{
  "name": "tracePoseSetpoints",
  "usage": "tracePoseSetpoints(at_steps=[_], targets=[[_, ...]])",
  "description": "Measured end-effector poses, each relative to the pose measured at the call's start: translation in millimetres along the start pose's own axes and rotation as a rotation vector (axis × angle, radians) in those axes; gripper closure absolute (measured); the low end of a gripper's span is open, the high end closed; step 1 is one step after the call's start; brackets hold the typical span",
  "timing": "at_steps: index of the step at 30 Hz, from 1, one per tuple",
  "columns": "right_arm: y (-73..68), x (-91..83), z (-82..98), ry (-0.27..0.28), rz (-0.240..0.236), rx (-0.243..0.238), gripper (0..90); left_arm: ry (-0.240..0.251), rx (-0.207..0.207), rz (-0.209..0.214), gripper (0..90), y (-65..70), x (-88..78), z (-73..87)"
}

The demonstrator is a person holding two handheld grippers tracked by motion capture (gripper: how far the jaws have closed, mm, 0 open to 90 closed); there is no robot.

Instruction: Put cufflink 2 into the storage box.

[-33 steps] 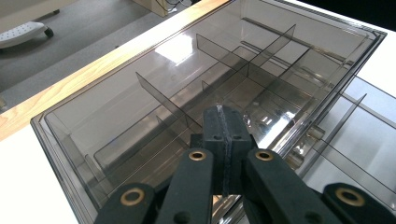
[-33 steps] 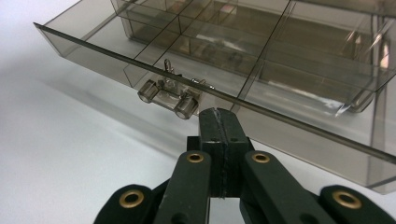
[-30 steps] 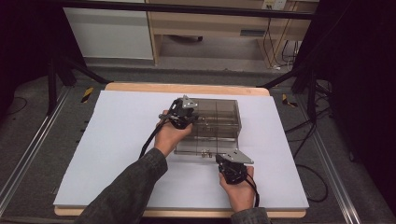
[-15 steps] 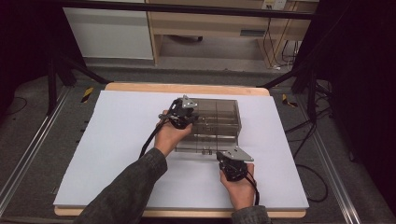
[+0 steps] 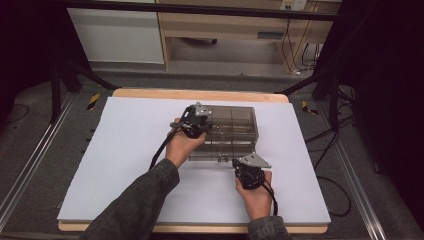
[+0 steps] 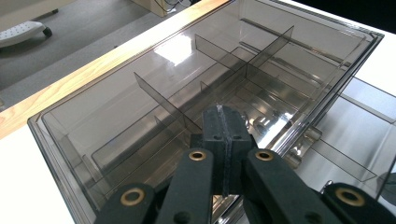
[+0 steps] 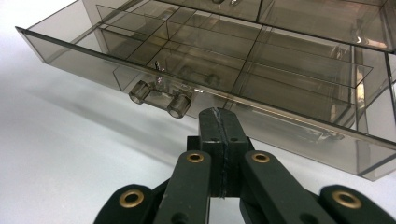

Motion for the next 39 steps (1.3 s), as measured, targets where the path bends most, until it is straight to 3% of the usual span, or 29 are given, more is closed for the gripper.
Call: tracePoseSetpoints(at_steps=[7, 21, 39], targets=[[1.6, 3.8, -2.9, -0.009, 0.0, 0.026, 90.0, 0.003, 0.001, 0.001, 90.0, 2.1, 0.6, -0.8], [4.5, 12.9, -8.9, -0.002, 0.018, 0.009, 90.0, 0.003, 0.01, 0.001, 90.0, 3.4, 0.8, -1.3], [8.6, 23.6, -16.4, 0.002, 0.013, 0.036, 90.0, 0.004, 0.006, 0.003, 90.0, 3.6, 1.3, -1.5]])
Point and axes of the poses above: each handheld gripper's, and its own axes: x roughly forward along the jaws, z roughly out of its underside, y roughly to its right, the point moved 2 cm from there along x, roughly forward along the jaws, and after that the axes turned 10 degrees about x, right-handed, at the moved point
